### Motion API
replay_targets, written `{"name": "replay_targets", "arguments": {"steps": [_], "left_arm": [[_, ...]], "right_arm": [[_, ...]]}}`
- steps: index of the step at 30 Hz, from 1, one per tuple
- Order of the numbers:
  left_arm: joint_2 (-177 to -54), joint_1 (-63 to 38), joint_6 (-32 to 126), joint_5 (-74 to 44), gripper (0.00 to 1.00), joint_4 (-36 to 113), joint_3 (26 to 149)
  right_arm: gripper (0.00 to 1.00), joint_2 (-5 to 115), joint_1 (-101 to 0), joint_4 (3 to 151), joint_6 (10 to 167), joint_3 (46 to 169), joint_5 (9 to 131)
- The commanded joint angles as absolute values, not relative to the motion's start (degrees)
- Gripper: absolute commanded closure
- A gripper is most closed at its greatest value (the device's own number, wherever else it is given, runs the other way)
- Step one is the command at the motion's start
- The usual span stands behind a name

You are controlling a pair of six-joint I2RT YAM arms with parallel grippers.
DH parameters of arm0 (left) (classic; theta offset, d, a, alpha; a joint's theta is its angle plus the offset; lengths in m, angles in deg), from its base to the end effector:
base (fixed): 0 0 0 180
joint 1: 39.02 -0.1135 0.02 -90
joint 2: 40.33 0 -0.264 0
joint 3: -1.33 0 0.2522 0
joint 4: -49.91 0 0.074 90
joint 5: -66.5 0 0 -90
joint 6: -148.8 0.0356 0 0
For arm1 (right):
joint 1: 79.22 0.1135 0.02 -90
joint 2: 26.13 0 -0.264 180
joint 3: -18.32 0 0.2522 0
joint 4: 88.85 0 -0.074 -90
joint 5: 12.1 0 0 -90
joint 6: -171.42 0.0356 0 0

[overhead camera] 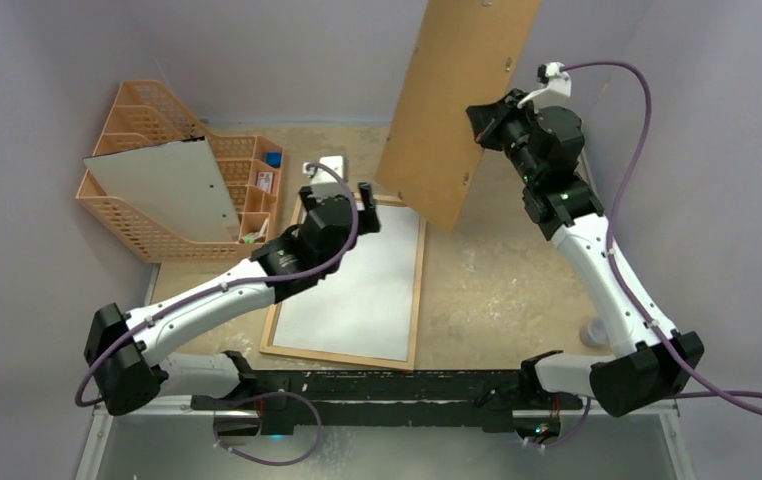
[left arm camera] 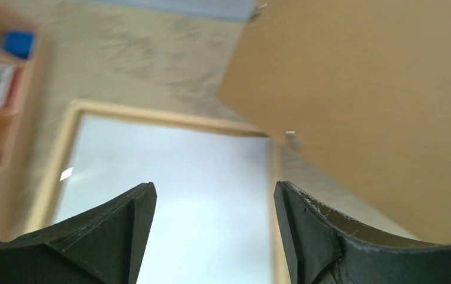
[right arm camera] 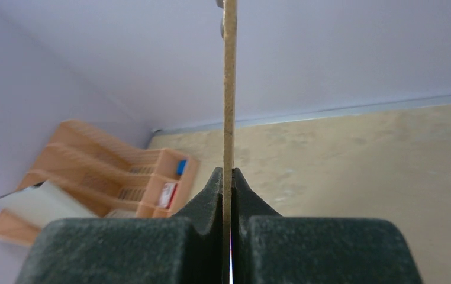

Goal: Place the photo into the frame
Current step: Turn over the photo frame item, then move the photo frame to the center of the board.

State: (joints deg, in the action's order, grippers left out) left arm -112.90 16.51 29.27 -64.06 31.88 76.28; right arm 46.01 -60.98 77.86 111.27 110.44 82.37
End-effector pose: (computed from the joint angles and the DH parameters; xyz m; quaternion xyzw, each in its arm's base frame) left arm 0.1833 -0.2261 0.3486 -0.0359 0.7754 -0.1796 0.6044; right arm 0.2714 0.0865 0.4637 0.0962 0.6578 0.2805 0.6924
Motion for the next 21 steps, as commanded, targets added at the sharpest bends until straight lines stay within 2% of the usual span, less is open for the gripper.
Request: {"name": "replay_targets", "arguments": {"steps": [1, 6, 10, 21], "left_arm": [[-106.9, 9.0, 20.3, -66.2, 0.24, 19.2, 70.3], [-104.8, -4.4, 16.6, -60.8, 0.22, 14.4, 64.6], [-106.8, -14.8, 15.7, -49.8, 0.22, 17.2, 58.8], [-112.3, -20.3, 14.0, -44.1, 0.21, 23.8, 49.3]], "right_arm": [[1.0, 46.3, -61.7, 94.7, 117.0, 107.6, 66.4], [1.0, 46.3, -62.3, 100.3, 120.1, 101.9, 60.3], [1.0, 45.3, -63.5, 101.4, 121.0, 98.0, 59.1], [1.0, 40.3, -66.6, 101.3, 122.0, 90.0, 56.1]]}}
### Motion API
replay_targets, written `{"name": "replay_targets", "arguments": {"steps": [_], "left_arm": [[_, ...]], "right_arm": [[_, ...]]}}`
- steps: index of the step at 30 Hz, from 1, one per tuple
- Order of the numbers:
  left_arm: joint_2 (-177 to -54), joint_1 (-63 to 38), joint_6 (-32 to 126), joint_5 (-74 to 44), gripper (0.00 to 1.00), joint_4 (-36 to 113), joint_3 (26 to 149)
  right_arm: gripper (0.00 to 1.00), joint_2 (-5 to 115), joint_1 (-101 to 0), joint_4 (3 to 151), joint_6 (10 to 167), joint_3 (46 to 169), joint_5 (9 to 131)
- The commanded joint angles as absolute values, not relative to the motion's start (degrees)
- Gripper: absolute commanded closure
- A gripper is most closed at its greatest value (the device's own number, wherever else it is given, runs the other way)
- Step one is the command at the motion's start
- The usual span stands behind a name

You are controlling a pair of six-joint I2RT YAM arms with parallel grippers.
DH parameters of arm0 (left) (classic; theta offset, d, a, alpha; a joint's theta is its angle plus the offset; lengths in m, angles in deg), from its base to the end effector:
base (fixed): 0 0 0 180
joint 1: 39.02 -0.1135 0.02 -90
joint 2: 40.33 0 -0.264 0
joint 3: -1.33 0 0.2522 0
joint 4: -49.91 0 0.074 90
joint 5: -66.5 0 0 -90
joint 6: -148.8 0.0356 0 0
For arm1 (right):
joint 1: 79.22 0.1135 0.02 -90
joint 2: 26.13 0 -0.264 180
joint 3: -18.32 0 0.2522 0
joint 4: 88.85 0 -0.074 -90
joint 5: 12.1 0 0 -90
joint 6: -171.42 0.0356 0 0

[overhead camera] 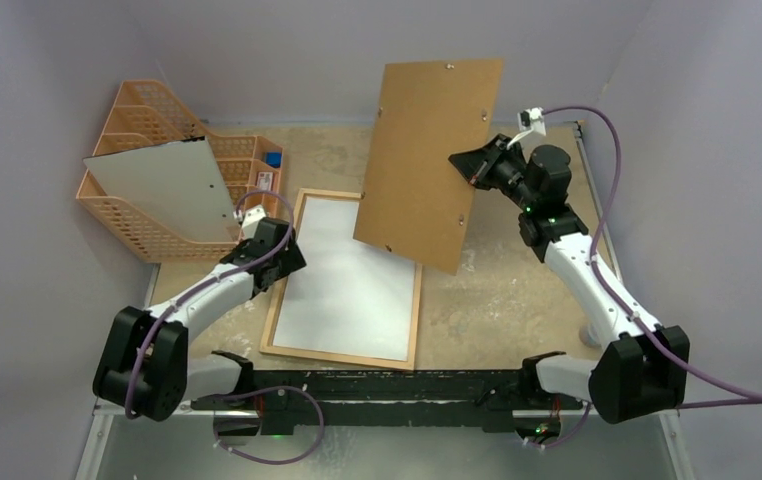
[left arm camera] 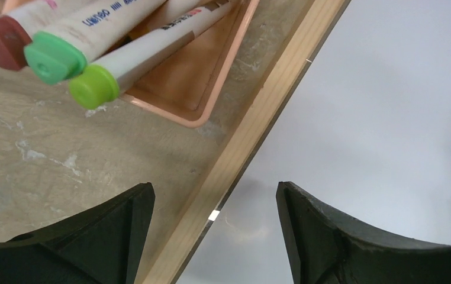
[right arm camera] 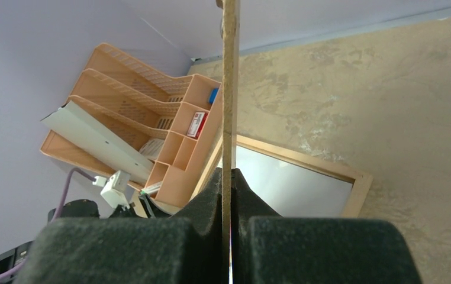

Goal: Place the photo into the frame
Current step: Move the photo frame to the center of the board.

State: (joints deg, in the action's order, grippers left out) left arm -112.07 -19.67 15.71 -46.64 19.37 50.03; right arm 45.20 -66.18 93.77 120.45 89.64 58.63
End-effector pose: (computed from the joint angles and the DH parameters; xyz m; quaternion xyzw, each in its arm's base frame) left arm 0.2242 -0.0639 0.1796 -0.2528 0.8978 0.0042 0.3606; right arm 0.2849 0.0780 0.3685 0.0352 0.6908 0.4168 0.5897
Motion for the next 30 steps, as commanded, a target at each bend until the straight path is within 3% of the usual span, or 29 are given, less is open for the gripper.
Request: {"name": "replay_targets", "arguments": {"steps": [1, 6, 14, 18, 30], "left_arm": [[-112.6, -20.4, 14.1, -43.9, 0.21, 23.8, 49.2], [-113.6, -20.4, 13.8, -41.0, 0.24, 25.0, 47.8], [-114.0, -20.4, 12.4, -34.8, 0.55, 28.0, 47.1], [-115.5, -20.4, 11.5, -31.9, 0.66, 29.8, 47.1], [-122.8, -20.3, 4.6, -20.4, 0.69, 42.5, 49.0]], "right_arm": [[1.0, 39.9, -66.7, 101.1, 122.1, 89.7, 56.2], [1.0, 39.0, -66.8, 100.2, 122.4, 89.0, 56.2], [1.0, 39.7, -67.6, 98.9, 123.9, 89.4, 54.5], [1.0, 40.6, -68.6, 99.9, 125.7, 88.5, 51.8], [1.0, 43.4, -71.7, 108.6, 131.6, 82.9, 38.0]]}}
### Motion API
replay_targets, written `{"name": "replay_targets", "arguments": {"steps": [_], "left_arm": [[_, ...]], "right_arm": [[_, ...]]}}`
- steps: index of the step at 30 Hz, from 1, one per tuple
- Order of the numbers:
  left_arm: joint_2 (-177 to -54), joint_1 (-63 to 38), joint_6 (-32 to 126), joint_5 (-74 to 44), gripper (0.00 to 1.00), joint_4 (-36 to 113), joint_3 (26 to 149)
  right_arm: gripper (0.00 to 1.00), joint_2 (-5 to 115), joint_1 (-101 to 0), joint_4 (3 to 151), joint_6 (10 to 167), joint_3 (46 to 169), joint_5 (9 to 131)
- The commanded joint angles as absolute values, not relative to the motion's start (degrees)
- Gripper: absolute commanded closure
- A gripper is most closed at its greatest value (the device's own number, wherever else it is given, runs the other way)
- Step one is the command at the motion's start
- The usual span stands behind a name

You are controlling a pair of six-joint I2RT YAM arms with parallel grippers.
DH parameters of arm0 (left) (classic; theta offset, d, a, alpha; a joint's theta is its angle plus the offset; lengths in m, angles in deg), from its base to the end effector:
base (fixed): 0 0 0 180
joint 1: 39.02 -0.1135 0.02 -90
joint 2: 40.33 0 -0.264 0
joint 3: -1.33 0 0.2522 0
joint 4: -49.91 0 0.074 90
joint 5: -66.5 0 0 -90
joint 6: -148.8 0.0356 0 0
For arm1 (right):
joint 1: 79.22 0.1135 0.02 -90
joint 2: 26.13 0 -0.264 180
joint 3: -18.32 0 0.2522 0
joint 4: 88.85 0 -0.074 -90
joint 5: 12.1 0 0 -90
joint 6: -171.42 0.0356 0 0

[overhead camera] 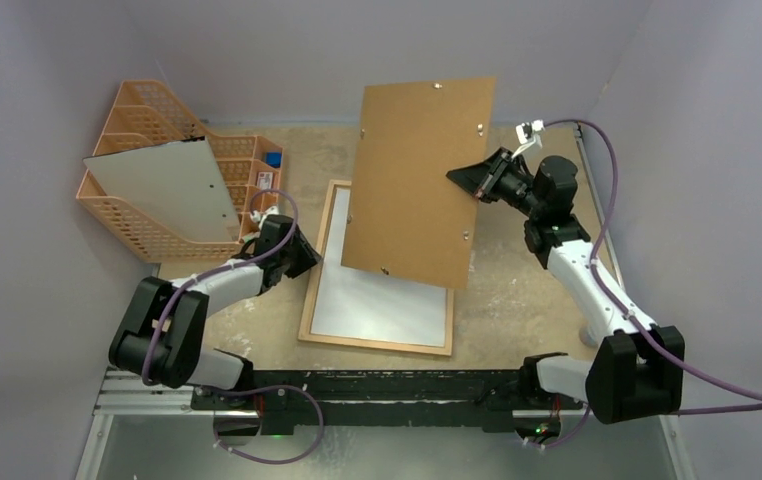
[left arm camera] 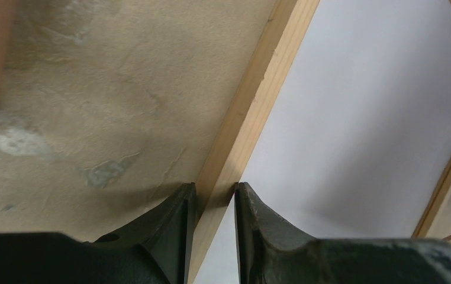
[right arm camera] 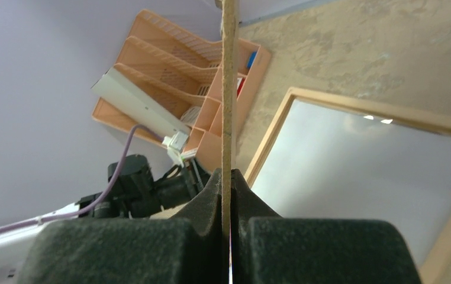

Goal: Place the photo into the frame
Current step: Move the photo frame to the center of the board, then place the photo frame item in the photo frame.

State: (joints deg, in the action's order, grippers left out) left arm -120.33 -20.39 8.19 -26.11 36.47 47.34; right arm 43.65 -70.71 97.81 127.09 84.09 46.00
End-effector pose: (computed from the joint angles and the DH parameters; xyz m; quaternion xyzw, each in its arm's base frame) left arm 0.2444 -0.0807 0.1518 -0.2646 0.8932 -0.1887 0.3107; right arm 0.2785 0.0607 0.3484 0.0232 0.6927 0.4856 0.5327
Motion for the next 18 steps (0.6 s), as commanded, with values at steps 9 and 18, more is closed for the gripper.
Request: {"name": "replay_targets", "arguments": {"steps": [9, 18], "left_arm": [[-119.3, -20.4, 7.8, -22.9, 0.63, 40.0, 50.5], [-114.4, -20.4, 10.7, -24.6, 0.54, 37.6, 50.6]], "right_arm": [[1.0, 43.3, -73.2, 110.5, 135.8, 77.3, 33.9], [1.0, 42.8, -73.1, 115.4, 140.7, 66.6, 34.1]]}}
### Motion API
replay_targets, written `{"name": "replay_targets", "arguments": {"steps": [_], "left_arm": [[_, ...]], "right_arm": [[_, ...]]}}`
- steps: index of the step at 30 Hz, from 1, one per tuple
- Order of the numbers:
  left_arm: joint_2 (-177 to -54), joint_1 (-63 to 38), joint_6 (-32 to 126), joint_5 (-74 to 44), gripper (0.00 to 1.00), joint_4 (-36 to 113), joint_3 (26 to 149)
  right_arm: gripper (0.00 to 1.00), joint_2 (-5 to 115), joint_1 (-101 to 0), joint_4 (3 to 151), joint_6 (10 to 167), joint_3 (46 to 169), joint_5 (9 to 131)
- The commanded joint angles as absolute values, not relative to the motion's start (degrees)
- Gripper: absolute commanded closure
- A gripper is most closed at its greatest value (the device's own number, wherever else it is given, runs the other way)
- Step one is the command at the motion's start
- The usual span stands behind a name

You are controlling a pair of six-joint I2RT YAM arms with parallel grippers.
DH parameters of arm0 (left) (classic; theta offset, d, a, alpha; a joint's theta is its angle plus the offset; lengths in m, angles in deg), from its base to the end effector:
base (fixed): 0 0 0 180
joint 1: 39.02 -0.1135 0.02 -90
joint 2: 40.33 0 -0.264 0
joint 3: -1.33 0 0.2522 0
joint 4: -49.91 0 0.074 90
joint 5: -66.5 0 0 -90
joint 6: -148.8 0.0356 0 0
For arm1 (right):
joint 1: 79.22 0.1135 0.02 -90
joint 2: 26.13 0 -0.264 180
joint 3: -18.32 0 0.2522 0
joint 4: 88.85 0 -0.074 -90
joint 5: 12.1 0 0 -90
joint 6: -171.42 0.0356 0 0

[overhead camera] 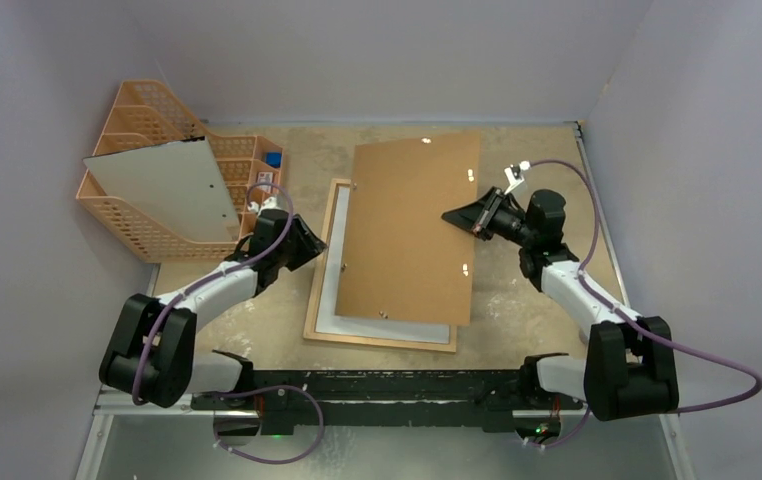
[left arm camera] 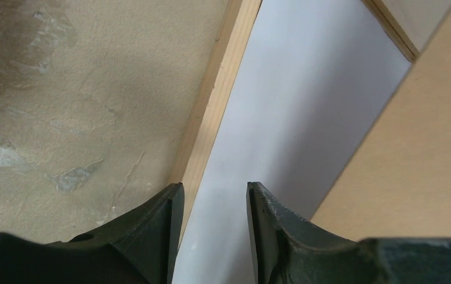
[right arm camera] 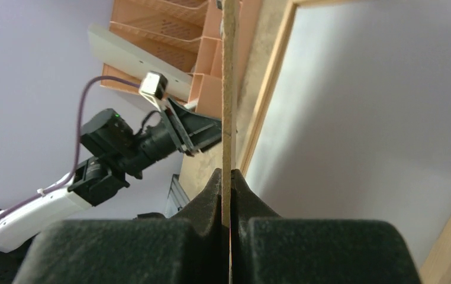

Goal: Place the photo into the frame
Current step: Place the photo frame item in the photo frame.

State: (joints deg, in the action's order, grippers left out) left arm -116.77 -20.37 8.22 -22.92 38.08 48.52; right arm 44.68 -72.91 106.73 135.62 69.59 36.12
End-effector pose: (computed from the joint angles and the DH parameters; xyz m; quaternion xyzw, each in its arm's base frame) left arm 0.2470 -0.0837 0.1749 -0.2483 0.8757 -0.2390 0.3381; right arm 0.2670 0.0534 0.2715 0.0549 0.7230 0.5463 0.4192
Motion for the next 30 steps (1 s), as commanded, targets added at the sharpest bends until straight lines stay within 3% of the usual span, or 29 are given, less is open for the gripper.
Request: {"name": "replay_targets", "arguments": {"steps": [1, 13, 30], "left_arm": [[-114.3, -20.4, 11.0, -25.2, 0.55, 37.3, 50.7], [-117.8, -20.4, 13.0, -26.1, 0.55, 36.7, 50.9], [-120.7, -20.4, 13.5, -24.0, 0.67, 37.8, 50.0]], "right_arm": [[1.0, 43.0, -73.1, 116.9, 141.6, 65.5, 34.5], [1.0, 50.5, -73.1, 127.0, 148.0, 60.0, 33.1], [1.0, 62.9, -69.9, 131.6, 150.6, 61.6, 31.5]]}}
